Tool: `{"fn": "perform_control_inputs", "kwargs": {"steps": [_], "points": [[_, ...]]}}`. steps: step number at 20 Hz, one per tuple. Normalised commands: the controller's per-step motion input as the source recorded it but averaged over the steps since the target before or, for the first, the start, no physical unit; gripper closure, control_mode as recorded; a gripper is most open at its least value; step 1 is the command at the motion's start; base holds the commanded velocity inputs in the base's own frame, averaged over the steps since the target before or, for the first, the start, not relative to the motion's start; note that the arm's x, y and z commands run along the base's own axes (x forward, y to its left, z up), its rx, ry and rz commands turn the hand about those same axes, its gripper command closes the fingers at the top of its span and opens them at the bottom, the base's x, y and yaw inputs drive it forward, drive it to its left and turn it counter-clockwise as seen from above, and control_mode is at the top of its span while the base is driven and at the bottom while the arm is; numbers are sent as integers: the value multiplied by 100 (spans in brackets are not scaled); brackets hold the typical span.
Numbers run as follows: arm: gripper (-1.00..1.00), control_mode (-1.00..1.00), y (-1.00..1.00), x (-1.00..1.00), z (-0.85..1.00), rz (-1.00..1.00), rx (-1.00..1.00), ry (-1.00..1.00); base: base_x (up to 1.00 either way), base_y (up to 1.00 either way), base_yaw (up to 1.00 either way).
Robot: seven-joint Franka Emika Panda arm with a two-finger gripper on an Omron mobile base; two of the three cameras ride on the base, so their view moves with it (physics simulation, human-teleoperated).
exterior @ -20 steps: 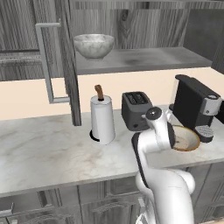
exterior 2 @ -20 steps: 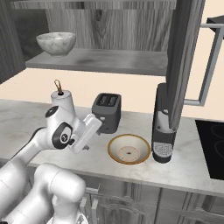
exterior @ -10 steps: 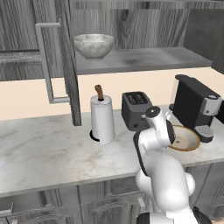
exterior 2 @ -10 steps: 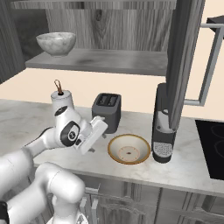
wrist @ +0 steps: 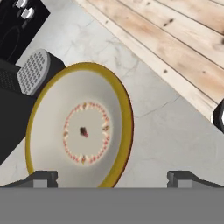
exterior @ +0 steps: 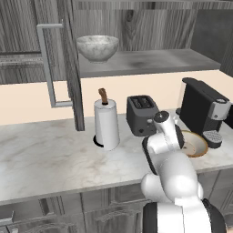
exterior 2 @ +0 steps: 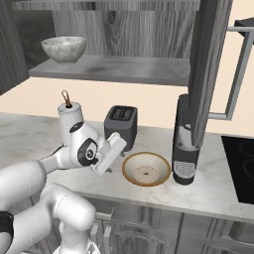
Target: Open the cabinet. Pick the bowls from the counter and place them in the cabinet. Then close the cabinet.
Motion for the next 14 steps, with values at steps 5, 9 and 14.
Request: {"fn": "perform_control_inputs", "kwargs": {"steps": [5, 9, 14], "points": [[-100, -100, 0, 1, -42, -4, 0, -16, 0, 0, 0], [-100, -100, 0, -4, -55, -3, 0, -13, 0, 0, 0], [-100, -100, 0, -17, -49, -8, 0, -7, 0, 0, 0]]}}
